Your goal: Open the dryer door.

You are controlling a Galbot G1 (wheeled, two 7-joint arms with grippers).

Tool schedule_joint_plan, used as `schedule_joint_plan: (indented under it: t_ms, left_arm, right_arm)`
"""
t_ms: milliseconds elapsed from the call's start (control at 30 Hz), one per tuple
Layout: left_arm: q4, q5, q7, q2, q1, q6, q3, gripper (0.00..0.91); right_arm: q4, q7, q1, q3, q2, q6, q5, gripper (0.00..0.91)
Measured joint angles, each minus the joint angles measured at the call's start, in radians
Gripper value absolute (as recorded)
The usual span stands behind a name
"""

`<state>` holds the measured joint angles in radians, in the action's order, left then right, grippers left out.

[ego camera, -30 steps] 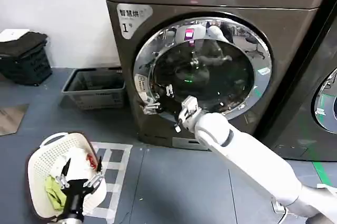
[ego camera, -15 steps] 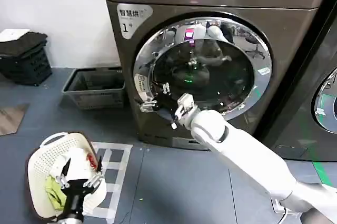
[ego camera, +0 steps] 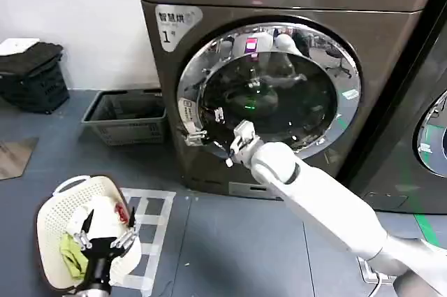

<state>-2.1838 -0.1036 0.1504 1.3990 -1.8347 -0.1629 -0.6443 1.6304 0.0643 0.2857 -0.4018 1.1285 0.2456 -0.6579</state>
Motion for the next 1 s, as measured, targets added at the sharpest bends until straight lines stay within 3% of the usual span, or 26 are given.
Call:
schedule_joint_plan:
  t_ms: [1000]
  left_arm:
    - [0.003,0.0,0.0,0.0,0.002,-0.002,-0.001,0.907]
  right_arm:
    - [-0.041,0.074,-0.027,-0.027,0.018,-0.02,0.004,0.907]
